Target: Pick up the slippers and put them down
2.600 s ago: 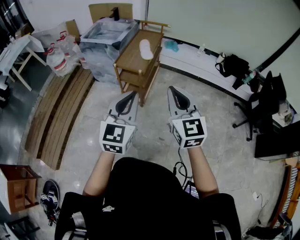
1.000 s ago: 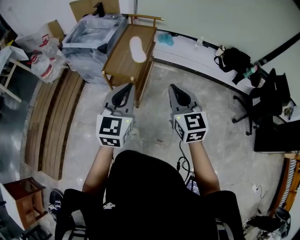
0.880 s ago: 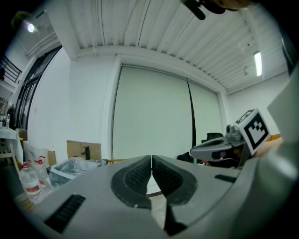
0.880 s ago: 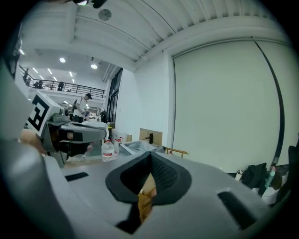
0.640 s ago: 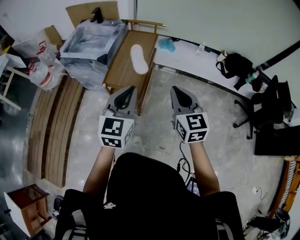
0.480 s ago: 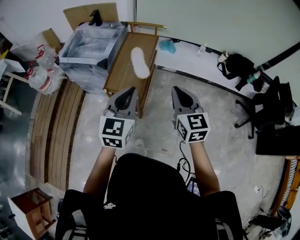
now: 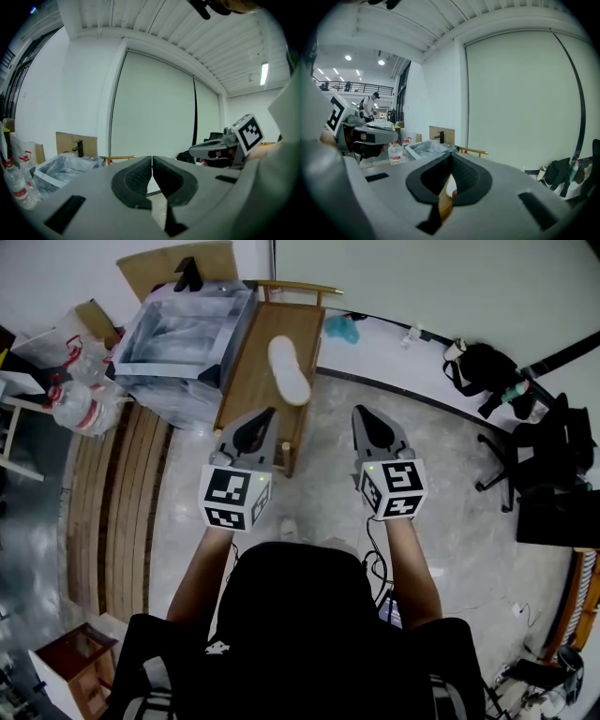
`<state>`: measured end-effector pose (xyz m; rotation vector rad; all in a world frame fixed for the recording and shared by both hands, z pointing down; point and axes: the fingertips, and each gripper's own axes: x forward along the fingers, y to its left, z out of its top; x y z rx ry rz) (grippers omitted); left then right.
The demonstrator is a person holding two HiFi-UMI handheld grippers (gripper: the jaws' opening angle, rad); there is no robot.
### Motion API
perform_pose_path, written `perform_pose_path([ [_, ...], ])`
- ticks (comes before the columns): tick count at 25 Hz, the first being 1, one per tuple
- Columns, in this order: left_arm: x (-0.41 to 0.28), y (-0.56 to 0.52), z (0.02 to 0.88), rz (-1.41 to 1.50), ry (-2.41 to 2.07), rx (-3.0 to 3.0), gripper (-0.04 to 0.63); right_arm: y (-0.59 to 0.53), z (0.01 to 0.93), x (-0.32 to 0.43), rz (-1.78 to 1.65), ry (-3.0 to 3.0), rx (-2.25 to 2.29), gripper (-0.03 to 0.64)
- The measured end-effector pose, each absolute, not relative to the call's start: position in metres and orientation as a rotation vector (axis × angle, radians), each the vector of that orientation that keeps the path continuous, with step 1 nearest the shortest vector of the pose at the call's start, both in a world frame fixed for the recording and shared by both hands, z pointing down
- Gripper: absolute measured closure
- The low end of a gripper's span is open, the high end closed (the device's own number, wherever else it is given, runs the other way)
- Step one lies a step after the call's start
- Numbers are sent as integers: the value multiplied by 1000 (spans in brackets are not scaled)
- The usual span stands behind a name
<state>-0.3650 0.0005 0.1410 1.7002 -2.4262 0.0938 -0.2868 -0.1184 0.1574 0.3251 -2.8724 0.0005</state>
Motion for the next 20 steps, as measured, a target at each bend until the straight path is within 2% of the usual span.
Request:
perform_pose_path([
  [20, -425, -59, 191, 115, -2371, 1597, 588, -181, 203, -356, 6, -2796, 245, 632],
])
